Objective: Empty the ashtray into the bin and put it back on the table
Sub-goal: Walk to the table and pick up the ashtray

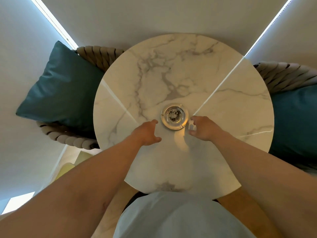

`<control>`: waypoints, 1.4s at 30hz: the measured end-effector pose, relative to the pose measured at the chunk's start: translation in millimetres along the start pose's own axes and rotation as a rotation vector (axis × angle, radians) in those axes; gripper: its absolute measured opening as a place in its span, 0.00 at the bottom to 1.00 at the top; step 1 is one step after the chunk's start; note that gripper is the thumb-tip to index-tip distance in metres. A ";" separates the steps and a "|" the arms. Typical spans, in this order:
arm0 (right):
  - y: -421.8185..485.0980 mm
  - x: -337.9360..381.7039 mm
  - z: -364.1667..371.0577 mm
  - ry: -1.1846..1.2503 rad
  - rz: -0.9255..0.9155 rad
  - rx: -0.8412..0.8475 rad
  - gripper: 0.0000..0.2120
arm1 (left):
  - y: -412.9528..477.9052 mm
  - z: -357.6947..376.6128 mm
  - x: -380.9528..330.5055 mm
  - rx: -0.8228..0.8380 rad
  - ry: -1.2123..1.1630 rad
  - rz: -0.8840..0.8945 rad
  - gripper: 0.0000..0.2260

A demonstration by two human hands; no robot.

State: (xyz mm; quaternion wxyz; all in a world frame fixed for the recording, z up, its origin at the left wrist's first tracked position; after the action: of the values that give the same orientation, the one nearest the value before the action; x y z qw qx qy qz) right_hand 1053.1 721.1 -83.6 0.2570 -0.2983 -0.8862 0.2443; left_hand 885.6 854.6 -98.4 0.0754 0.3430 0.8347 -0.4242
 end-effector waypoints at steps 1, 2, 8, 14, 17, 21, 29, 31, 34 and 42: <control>4.5 1.2 -2.2 -0.006 -0.002 -0.005 0.24 | 5.8 -3.0 1.0 -0.009 0.014 -0.001 0.39; 8.5 2.4 -4.3 -0.009 -0.005 -0.010 0.24 | 11.3 -6.2 2.0 -0.019 0.024 -0.002 0.40; 30.4 8.1 -12.1 0.033 -0.018 -0.027 0.29 | 37.9 -19.2 -0.4 -0.072 0.059 0.006 0.45; 45.8 6.9 -5.7 0.007 0.005 0.001 0.42 | 53.9 -14.7 -6.7 -0.082 0.100 0.023 0.47; 50.0 5.1 -1.5 -0.010 0.008 0.017 0.49 | 58.1 -12.0 -10.9 -0.104 0.140 0.032 0.45; 53.4 5.7 1.1 0.005 -0.007 0.019 0.46 | 61.0 -11.2 -12.4 -0.130 0.142 0.003 0.43; 56.2 6.1 7.2 0.026 -0.027 0.013 0.48 | 65.3 -9.8 -15.1 -0.136 0.138 -0.003 0.43; 56.7 6.1 8.3 0.036 -0.029 0.011 0.48 | 65.4 -10.4 -16.2 -0.140 0.132 -0.003 0.41; 57.6 6.0 10.8 0.041 -0.025 0.015 0.49 | 65.7 -11.7 -18.0 -0.152 0.128 -0.008 0.38; 56.0 5.8 11.8 0.049 -0.013 0.027 0.51 | 65.9 -11.6 -24.1 -0.159 0.122 -0.023 0.35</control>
State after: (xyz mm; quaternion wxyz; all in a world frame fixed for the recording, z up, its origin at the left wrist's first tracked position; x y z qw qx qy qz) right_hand 1064.6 760.9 -123.5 0.2842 -0.2948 -0.8782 0.2472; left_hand 947.6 877.8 -124.3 0.0465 0.3513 0.8728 -0.3356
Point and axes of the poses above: each hand's wrist, its own y-axis towards the middle knuckle, its own z-axis out of the palm, x = y × z, the point moved 9 cm from there along y, towards the middle knuckle, and after that the axes turned 4 degrees about -y, right-handed, at the moved point
